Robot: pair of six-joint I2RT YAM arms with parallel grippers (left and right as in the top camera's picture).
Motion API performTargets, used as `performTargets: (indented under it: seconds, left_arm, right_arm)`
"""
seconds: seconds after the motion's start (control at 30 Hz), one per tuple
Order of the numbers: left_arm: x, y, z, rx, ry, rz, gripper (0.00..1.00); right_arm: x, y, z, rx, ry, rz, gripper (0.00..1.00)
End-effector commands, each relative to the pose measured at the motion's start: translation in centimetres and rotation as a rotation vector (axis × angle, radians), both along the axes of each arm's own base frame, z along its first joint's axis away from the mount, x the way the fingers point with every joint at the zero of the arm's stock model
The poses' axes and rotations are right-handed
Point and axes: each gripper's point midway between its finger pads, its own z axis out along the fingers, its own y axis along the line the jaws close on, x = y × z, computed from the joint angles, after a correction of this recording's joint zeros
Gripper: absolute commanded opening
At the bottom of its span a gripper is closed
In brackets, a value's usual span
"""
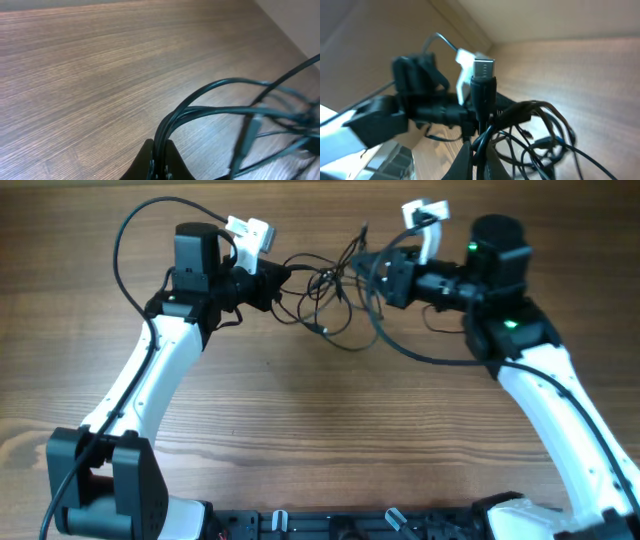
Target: Untangle cables
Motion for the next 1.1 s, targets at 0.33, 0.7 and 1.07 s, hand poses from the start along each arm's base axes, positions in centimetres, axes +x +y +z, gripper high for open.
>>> performTargets:
  seconds: [0.33, 0.7, 1.07]
  left_arm:
    - [2.2, 10.8, -1.6, 0.112, 0.023, 0.237, 0.04]
    - [2.2, 12.9, -1.4, 0.073, 0.032, 0.265, 0.04]
    - [1.6, 9.7, -0.9, 0.026, 0.029, 0.167, 0.05]
  right_arm:
    - [0.3, -9.8, 6.5, 0.044, -0.114, -0.230, 0.05]
    - [2.1, -16.6, -0.2, -0.127, 0.094, -0.503, 0.05]
    - [1.9, -17.5, -5.9, -0.229, 0.289, -0.531, 0.74]
